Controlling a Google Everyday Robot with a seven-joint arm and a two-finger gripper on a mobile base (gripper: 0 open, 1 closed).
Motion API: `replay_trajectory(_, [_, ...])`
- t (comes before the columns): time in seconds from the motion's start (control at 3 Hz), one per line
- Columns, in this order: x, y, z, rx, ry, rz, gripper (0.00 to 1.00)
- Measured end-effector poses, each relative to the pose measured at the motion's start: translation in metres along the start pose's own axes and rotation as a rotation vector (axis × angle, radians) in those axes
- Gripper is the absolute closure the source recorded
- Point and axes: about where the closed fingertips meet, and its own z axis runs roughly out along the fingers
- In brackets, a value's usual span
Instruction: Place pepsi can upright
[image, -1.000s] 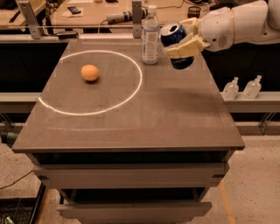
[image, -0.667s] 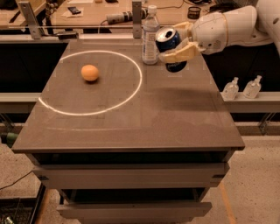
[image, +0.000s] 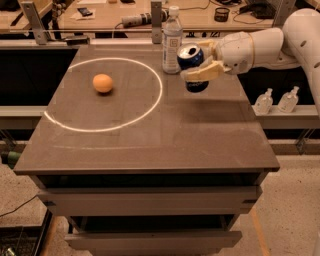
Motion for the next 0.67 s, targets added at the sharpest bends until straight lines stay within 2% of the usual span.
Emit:
replay_trajectory(0.33, [0.0000,0.0000,0.0001,0.000,0.000,0.000,1.00])
replay_trajectory(0.67, [-0.0008,-0.0004,0.0013,0.039,-0.055,0.021,1.00])
